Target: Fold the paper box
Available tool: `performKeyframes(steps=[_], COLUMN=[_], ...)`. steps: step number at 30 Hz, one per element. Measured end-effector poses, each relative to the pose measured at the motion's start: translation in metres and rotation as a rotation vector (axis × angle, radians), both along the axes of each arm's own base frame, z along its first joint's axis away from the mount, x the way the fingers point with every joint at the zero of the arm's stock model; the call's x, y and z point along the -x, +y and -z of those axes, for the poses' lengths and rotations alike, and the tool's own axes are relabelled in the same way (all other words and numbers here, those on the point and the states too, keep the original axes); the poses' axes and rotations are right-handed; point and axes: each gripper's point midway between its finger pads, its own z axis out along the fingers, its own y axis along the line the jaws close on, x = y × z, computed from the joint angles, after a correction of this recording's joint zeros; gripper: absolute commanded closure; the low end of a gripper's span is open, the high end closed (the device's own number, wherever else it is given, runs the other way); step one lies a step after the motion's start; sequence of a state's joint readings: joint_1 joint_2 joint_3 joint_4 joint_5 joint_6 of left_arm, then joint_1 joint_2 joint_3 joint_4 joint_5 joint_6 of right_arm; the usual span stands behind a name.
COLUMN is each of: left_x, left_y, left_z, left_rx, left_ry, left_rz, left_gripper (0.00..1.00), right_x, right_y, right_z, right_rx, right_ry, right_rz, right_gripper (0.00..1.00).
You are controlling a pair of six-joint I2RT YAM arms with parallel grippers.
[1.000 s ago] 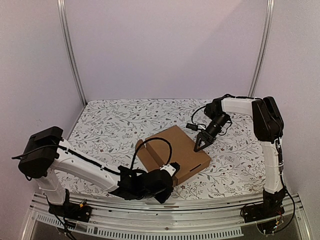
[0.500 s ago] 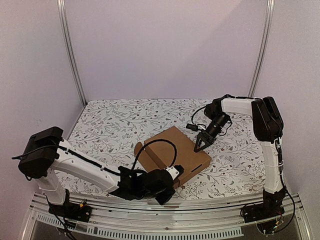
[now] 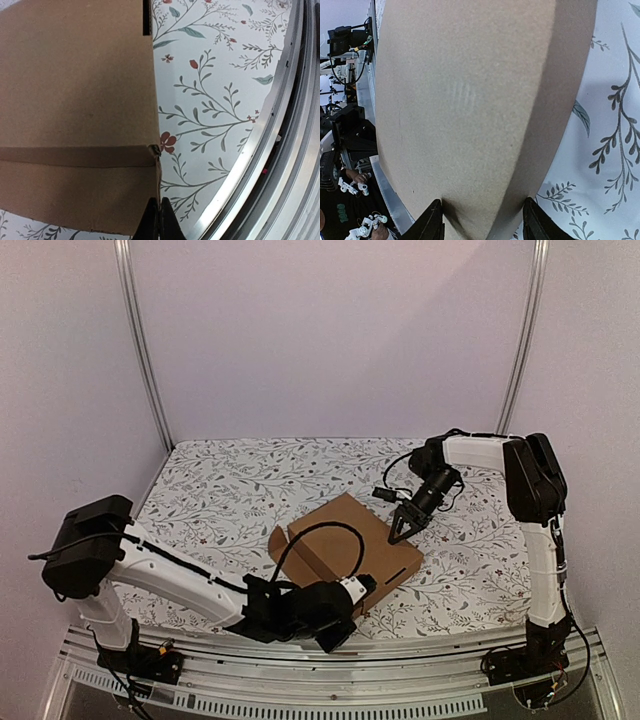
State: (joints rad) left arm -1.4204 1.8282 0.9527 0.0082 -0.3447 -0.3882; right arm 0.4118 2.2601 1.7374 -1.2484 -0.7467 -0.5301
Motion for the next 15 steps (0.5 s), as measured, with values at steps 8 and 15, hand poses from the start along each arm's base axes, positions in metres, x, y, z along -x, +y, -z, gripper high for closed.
performKeyframes(steps=[8, 15], left_x=[0.0017, -0.0034], left_y=[-0.0066, -0.0020], left_z=[-0.0010, 0.0001], left_rx=[-0.013, 0.002], left_ry=[-0.009, 0.006], left_rz=[0.012, -0.047], left_gripper=[1.00, 1.00], right_x=[0.0000, 0.0000], right_y=[0.0000, 0.0000], right_z=[0.0001, 0.0001], right_rx=[0.001, 0.001], right_ry=[0.002, 0.002], right_rz=[0.002, 0.002], right_gripper=[0.48, 0.48])
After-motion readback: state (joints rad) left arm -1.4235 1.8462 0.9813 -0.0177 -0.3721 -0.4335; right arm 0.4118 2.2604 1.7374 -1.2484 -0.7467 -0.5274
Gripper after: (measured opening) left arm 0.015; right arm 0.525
